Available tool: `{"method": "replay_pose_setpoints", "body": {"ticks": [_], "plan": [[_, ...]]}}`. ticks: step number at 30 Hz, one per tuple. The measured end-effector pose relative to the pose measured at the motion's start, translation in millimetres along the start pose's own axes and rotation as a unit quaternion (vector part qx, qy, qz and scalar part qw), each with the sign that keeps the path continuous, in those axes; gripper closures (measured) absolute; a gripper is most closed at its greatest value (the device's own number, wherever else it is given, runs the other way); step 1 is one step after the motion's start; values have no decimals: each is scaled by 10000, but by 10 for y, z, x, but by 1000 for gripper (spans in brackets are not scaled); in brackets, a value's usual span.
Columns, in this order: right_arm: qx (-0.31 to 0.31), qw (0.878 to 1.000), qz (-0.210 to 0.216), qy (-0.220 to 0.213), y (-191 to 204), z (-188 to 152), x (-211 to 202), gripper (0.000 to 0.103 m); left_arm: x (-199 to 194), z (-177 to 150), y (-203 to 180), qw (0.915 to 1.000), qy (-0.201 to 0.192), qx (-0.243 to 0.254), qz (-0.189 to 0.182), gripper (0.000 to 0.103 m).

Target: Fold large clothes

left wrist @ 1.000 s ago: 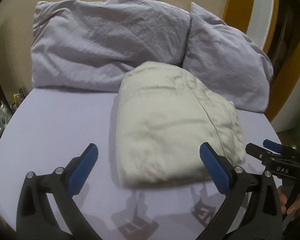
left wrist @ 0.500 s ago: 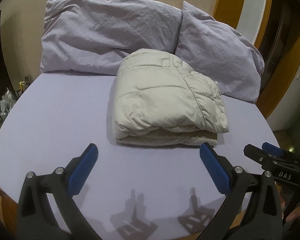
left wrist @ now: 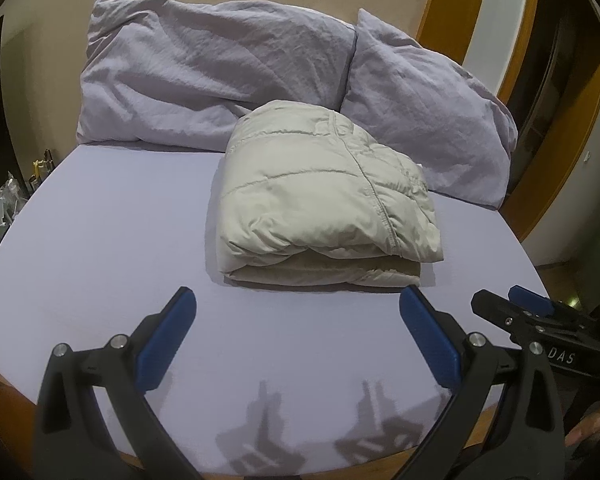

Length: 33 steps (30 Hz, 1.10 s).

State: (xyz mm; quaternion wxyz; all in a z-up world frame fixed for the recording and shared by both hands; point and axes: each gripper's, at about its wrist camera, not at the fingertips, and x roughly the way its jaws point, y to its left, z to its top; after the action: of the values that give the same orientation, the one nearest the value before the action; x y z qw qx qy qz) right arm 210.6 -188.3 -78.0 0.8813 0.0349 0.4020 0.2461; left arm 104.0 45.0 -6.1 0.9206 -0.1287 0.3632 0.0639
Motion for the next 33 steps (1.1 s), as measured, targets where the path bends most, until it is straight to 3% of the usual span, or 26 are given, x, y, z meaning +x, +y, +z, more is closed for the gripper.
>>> {"method": "replay_pose_setpoints", "body": {"ticks": [33], "plan": [[22, 10000, 24, 8, 75, 29, 23, 3, 24, 29, 23, 10000, 15, 68, -49, 2]]}}
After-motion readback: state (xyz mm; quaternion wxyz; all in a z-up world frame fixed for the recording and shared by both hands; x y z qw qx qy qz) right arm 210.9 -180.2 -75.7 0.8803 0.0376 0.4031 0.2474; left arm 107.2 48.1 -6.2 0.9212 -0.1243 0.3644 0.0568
